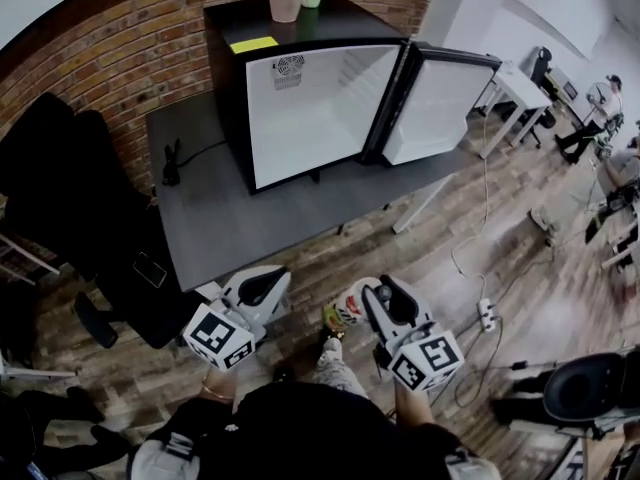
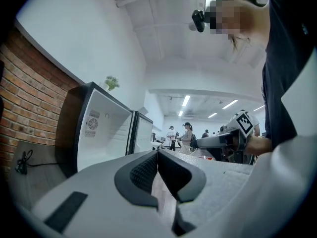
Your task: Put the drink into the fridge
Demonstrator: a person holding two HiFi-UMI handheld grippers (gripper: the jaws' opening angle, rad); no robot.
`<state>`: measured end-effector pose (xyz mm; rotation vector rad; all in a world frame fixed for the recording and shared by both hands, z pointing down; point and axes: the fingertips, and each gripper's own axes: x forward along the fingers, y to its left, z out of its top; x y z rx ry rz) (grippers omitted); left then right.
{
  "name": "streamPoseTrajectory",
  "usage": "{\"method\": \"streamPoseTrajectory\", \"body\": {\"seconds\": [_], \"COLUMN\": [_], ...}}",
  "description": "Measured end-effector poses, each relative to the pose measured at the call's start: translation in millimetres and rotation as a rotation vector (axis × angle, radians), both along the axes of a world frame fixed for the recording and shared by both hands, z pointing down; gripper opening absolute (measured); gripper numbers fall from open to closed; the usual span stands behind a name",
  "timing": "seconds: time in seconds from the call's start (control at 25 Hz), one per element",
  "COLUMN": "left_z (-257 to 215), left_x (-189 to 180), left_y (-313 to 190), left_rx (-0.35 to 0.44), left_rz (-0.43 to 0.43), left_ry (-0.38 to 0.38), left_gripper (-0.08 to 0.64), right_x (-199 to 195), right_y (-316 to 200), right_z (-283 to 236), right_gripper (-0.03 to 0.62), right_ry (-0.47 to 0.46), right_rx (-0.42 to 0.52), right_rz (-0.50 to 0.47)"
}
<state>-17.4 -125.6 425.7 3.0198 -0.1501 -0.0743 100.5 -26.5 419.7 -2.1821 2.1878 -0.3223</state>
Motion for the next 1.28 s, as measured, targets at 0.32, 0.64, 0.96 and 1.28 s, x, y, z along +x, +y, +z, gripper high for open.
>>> {"method": "streamPoseTrajectory", "body": {"seconds": [0.32,0.64,0.96,1.28], "left_z": [-10.6,-7.0,-8.6,-12.0], "left_x": [38.0,70.3,93.6,111.4], "left_y": [-35.7,-61.0,-77.5,-92.0], "left_rx": [0.024,0.027,0.034,0.048], "left_rz": [-0.07,-0.13,-0.197,-0.264], "left_ry": [-0.005,-0.038,-0.069,-0.092], "left_gripper": [0.003,0.003,0.003,0.003], "right_x": [47.5,87.5,118.9,140.1], "right_y": [-45.9,-77.1,-102.7,-125.8], "right_z": [-6.7,-6.1,-6.5,-5.0], "right_gripper": [0.149,0.15,0.15,0.15], "right_ry": [-0.007,-0.019,-0.043,-0.058], "right_rx": [0.022,0.034,0.049,0.057], "right_rz": [-0.064,-0.113,-0.174,-0.232]}}
